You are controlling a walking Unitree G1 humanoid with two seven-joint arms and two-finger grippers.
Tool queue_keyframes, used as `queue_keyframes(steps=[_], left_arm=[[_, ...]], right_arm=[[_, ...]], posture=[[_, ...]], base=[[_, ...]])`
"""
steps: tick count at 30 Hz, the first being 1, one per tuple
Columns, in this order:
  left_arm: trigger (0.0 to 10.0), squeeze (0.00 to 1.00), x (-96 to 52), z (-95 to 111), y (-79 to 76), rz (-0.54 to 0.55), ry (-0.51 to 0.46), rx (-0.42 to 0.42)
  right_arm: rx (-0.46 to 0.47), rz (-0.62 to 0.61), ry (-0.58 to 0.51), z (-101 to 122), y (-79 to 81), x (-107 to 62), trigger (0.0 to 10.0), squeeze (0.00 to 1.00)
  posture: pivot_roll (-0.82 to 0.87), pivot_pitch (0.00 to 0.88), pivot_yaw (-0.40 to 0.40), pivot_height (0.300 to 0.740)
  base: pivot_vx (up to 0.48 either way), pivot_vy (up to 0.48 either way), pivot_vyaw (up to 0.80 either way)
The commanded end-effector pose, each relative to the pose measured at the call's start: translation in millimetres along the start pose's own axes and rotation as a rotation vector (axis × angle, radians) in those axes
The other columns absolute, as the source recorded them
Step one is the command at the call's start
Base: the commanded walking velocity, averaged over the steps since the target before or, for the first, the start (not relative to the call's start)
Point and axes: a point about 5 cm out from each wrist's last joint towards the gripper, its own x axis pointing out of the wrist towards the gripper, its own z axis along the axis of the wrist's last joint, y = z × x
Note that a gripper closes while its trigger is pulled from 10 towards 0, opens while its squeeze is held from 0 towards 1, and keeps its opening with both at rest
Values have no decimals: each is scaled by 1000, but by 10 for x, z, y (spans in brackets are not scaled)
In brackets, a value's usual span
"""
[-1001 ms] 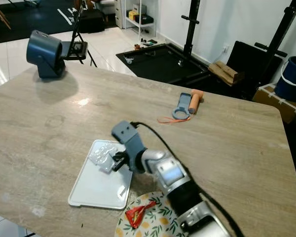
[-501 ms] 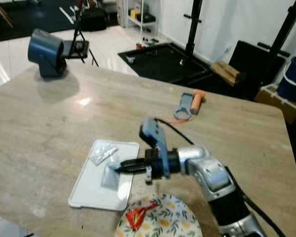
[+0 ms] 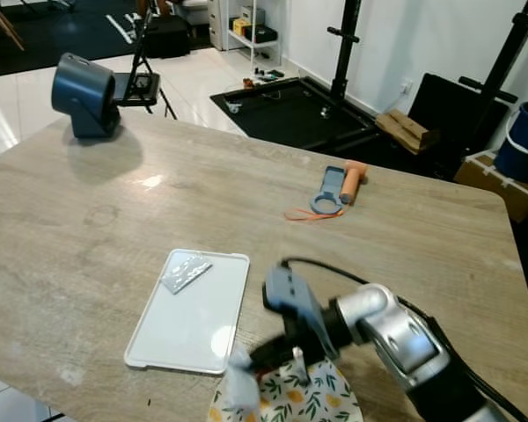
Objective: Restocking fridge
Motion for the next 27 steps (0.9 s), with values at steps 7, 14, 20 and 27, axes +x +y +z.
queue_keyframes(steps=[7, 14, 20, 27], left_arm=[[10000, 0, -47, -281, -126, -45, 112, -13], [10000, 0, -46, -280, -130, -47, 111, -13], [10000, 0, -47, -280, -126, -46, 111, -12], [10000, 0, -48, -282, -124, -45, 111, -12]], right_arm=[[-62, 54, 61, -45, 110, -41, 10000, 376], [-78, 19, 9, 35, 57, -55, 10000, 1000], [-98, -28, -156, 276, -24, -82, 10000, 1000], [-120, -194, -384, 650, -237, -27, 10000, 1000]], posture=[[-51, 94, -39, 740], [-49, 95, -38, 740], [-49, 95, -37, 740], [-47, 96, -36, 740]], base=[[0, 0, 0], [0, 0, 0], [0, 0, 0], [0, 0, 0]])
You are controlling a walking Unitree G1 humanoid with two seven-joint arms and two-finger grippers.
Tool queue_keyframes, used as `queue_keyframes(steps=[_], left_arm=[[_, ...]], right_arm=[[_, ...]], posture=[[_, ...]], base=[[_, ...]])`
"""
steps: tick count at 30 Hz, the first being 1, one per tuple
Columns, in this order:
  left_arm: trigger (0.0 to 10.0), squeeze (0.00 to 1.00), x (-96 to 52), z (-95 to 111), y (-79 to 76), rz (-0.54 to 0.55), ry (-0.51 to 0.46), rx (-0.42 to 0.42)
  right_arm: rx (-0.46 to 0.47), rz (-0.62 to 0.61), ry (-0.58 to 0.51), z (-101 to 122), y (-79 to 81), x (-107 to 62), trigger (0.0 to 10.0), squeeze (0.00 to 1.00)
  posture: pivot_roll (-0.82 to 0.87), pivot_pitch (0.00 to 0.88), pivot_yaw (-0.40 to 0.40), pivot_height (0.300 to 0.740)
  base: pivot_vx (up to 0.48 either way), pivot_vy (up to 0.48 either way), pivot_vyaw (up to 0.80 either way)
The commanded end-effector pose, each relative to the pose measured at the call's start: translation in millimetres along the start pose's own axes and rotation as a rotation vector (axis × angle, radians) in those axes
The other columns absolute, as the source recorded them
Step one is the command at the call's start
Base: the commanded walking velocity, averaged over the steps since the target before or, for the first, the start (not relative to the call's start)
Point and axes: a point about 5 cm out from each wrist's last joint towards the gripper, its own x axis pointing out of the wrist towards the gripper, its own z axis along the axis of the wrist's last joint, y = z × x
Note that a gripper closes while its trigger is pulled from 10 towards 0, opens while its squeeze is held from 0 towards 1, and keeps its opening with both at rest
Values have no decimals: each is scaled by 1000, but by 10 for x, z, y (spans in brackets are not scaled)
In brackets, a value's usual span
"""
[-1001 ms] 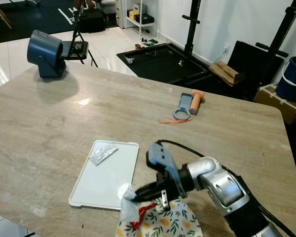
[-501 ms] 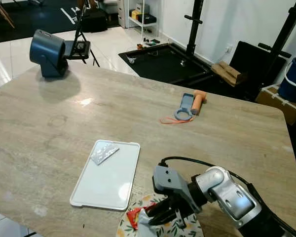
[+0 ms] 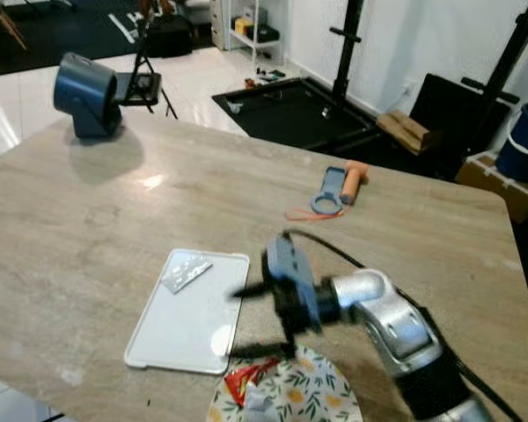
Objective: Restocking fridge
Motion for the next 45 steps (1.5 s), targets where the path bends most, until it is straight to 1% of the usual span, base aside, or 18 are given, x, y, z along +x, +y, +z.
queue_keyframes(steps=[1, 3, 4, 5, 6, 8, 11, 12, 15, 18, 24, 25, 28, 31, 34, 40, 43, 45], left_arm=[[10000, 0, -48, -283, -126, -46, 111, -13], [10000, 0, -48, -283, -126, -46, 111, -13], [10000, 0, -48, -283, -127, -47, 111, -13], [10000, 0, -48, -284, -127, -47, 111, -13], [10000, 0, -49, -285, -127, -47, 111, -14], [10000, 0, -49, -285, -127, -47, 111, -14], [10000, 0, -50, -289, -125, -45, 112, -15], [10000, 0, -50, -289, -125, -45, 112, -15], [10000, 0, -51, -291, -125, -46, 113, -14], [10000, 0, -51, -291, -126, -46, 113, -14], [10000, 0, -48, -286, -136, -49, 111, -15], [10000, 0, -48, -286, -136, -49, 111, -15], [10000, 0, -48, -289, -137, -49, 112, -15], [10000, 0, -49, -291, -138, -50, 113, -15], [10000, 0, -50, -297, -144, -51, 114, -14], [10000, 0, -53, -307, -150, -52, 114, -15], [10000, 0, -62, -332, -158, -52, 116, -17], [10000, 0, -71, -361, -166, -52, 121, -20]], right_arm=[[18, -94, -47, 35, -91, 77, 10000, 1000], [18, -94, -47, 35, -91, 77, 10000, 1000], [24, -131, -51, 35, -117, 179, 10000, 773], [36, -182, -28, -14, -150, 290, 10000, 188], [51, -227, 3, -71, -174, 375, 10000, 0], [51, -227, 3, -71, -174, 375, 10000, 0], [98, -367, 86, -237, -258, 496, 10000, 0], [98, -367, 86, -237, -258, 496, 10000, 0], [120, -428, 111, -301, -285, 539, 10000, 0], [125, -451, 119, -322, -293, 558, 10000, 0], [159, -507, 150, -405, -263, 732, 10000, 0], [159, -507, 150, -405, -263, 732, 10000, 0], [161, -516, 201, -470, -242, 788, 10000, 0], [170, -525, 223, -501, -235, 813, 10000, 0], [179, -565, 262, -564, -237, 877, 10000, 0], [201, -574, 221, -558, -246, 943, 10000, 0], [239, -582, 104, -456, -336, 934, 10000, 0], [223, -596, 66, -391, -393, 901, 10000, 0]], posture=[[-46, 97, -36, 740], [-46, 97, -36, 740], [-46, 97, -36, 740], [-46, 97, -36, 740], [-46, 97, -36, 740], [-46, 97, -36, 740], [-43, 99, -38, 740], [-43, 99, -38, 740], [-43, 99, -38, 740], [-43, 99, -38, 740], [-46, 100, -39, 740], [-46, 100, -39, 740], [-48, 99, -40, 740], [-48, 99, -40, 740], [-46, 98, -44, 740], [-41, 110, -49, 740], [-36, 123, -53, 740], [-32, 130, -56, 740]], base=[[0, 0, 0], [0, 0, 0], [0, 0, 0], [0, 0, 0], [0, 0, 0], [0, 0, 0], [0, 0, 0], [0, 0, 0], [0, 0, 0], [0, 0, 0], [0, 0, 0], [0, 0, 0], [0, 0, 0], [0, 0, 0], [0, 0, 0], [0, 0, 0], [0, 0, 0], [0, 0, 0]])
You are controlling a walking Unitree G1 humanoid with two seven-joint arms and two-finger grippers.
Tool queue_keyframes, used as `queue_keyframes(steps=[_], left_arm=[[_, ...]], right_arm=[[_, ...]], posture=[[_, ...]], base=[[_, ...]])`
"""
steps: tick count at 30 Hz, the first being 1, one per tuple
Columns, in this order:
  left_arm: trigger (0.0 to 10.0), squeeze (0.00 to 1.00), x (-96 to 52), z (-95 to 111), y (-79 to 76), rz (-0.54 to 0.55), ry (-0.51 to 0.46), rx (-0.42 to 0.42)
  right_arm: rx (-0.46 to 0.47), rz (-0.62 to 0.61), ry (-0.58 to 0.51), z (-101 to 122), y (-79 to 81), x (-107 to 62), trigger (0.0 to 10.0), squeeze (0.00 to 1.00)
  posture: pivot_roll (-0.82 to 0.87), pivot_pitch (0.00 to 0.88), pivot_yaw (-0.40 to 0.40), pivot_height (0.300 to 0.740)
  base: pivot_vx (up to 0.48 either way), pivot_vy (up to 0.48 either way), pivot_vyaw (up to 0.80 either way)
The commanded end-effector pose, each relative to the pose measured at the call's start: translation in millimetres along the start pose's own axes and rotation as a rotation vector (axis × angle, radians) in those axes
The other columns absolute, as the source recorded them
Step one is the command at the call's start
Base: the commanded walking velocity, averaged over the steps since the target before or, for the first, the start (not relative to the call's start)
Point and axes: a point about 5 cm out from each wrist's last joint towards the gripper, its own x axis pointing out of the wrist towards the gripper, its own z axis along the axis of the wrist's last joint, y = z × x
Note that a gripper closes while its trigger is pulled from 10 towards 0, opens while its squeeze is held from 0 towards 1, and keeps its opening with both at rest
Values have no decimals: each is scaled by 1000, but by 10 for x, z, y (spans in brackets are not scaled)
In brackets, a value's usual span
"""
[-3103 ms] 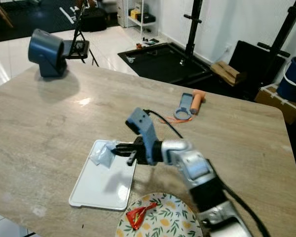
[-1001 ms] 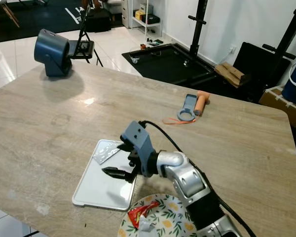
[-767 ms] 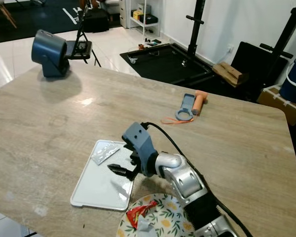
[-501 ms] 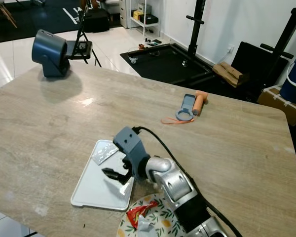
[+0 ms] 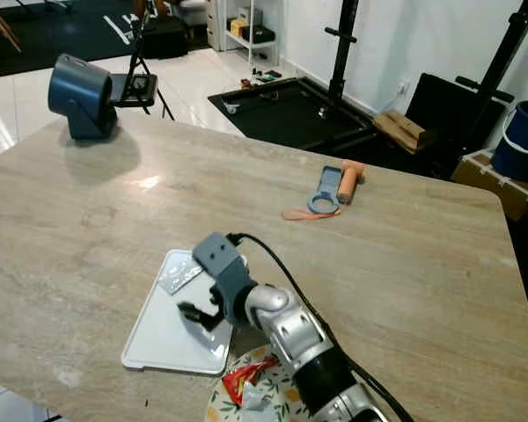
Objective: Restocking fridge
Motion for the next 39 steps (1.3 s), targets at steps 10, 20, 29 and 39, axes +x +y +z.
queue_keyframes(steps=[10, 20, 29, 39], left_arm=[[10000, 0, -106, -455, -180, -52, 143, -32], [10000, 0, -106, -459, -193, -55, 142, -33], [10000, 0, -106, -462, -204, -55, 140, -36], [10000, 0, -120, -498, -213, -56, 147, -42]], right_arm=[[10, -66, -47, 108, -141, 26, 10000, 0], [-59, -210, 51, -1, -259, 47, 10000, 0], [-81, -254, 134, -96, -261, 85, 10000, 0], [-76, -272, 180, -138, -253, 114, 10000, 0]], posture=[[-26, 153, -65, 740], [-32, 163, -70, 740], [-32, 173, -79, 740], [-31, 182, -85, 740]], base=[[0, 0, 780], [0, 0, 96], [0, 0, 0], [0, 0, 0]])
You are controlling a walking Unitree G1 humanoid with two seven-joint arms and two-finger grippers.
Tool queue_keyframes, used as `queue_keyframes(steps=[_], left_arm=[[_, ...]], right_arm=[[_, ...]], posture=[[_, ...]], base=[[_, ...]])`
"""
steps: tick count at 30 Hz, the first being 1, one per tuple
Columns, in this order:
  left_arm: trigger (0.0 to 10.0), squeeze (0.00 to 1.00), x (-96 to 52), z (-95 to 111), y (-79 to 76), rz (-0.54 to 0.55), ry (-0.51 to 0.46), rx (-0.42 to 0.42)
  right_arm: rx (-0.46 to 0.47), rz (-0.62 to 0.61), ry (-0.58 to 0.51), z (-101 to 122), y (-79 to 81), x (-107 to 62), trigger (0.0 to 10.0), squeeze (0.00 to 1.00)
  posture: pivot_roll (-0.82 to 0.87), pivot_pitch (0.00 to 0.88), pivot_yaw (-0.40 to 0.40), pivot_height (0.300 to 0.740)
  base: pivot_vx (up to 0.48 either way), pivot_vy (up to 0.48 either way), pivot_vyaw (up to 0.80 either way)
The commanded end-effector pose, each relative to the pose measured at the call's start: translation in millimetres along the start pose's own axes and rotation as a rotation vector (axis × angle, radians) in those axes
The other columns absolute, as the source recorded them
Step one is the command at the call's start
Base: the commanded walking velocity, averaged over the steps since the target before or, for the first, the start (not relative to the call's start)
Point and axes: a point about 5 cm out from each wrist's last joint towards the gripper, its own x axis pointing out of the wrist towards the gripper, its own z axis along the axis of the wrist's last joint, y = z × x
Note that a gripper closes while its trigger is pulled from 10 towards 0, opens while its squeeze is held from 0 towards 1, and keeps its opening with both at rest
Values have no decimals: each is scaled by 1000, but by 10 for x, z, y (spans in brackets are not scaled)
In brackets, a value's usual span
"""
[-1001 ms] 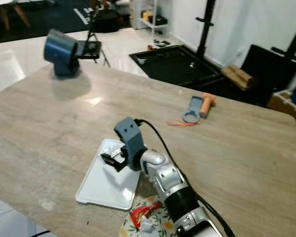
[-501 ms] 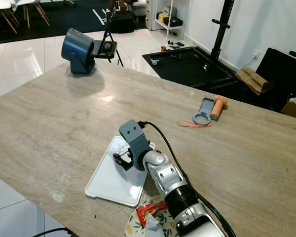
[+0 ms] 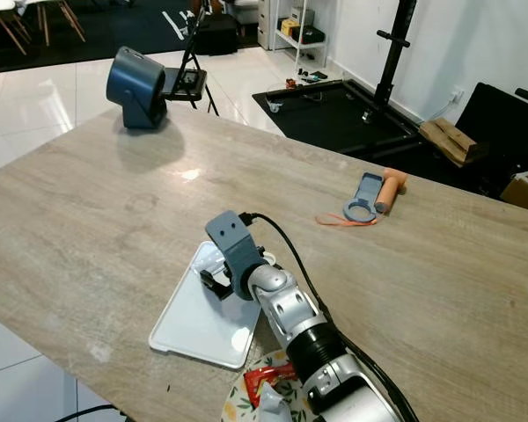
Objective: Restocking fridge
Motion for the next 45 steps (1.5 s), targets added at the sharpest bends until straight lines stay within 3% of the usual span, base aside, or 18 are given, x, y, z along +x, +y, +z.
queue_keyframes(steps=[1, 4, 5, 8, 9, 23, 24, 25, 29, 30, 32, 33, 45], left_arm=[[10000, 0, -117, -466, -159, -41, 172, -36], [10000, 0, -119, -469, -160, -41, 172, -37], [10000, 0, -119, -470, -159, -40, 171, -37], [10000, 0, -119, -469, -158, -40, 171, -37], [10000, 0, -119, -468, -157, -40, 171, -37], [10000, 0, -112, -453, -159, -40, 168, -37], [10000, 0, -110, -451, -160, -40, 168, -37], [10000, 0, -110, -449, -159, -40, 167, -36], [10000, 0, -108, -444, -157, -40, 166, -34], [10000, 0, -107, -441, -155, -40, 166, -33], [10000, 0, -106, -438, -154, -40, 165, -32], [10000, 0, -105, -434, -151, -40, 165, -31], [10000, 0, -101, -425, -148, -39, 162, -32]], right_arm=[[4, -3, 88, -162, 25, 18, 10000, 0], [-26, 18, 113, -199, 39, 9, 10000, 0], [-27, 31, 124, -217, 49, 2, 4784, 0], [-25, 40, 130, -228, 55, -2, 4784, 0], [-19, 52, 133, -237, 62, -8, 0, 0], [-4, 113, 152, -263, 98, -27, 0, 0], [12, 139, 130, -231, 112, -31, 3882, 0], [35, 149, 119, -210, 113, -33, 10000, 0], [98, 186, 44, -91, 108, -54, 10000, 0], [150, 194, 8, -39, 89, -67, 10000, 655], [186, 199, -15, -7, 74, -77, 10000, 655], [209, 188, -25, 7, 45, -78, 10000, 1000], [266, 59, -33, -33, -154, -56, 10000, 1000]], posture=[[-31, 182, -85, 740], [-32, 183, -85, 740], [-32, 183, -85, 740], [-32, 183, -85, 740], [-33, 182, -86, 740], [-34, 176, -84, 740], [-34, 176, -84, 740], [-34, 176, -84, 740], [-34, 173, -83, 740], [-34, 173, -83, 740], [-34, 173, -83, 740], [-34, 173, -83, 740], [-34, 173, -83, 740]], base=[[0, 0, 0], [0, 0, 0], [0, 0, 0], [0, 0, 0], [0, 0, 0], [0, 0, 0], [0, 0, 0], [0, 0, 0], [0, 0, 0], [0, 0, 0], [0, 0, 0], [0, 0, 0], [0, 0, 0]])
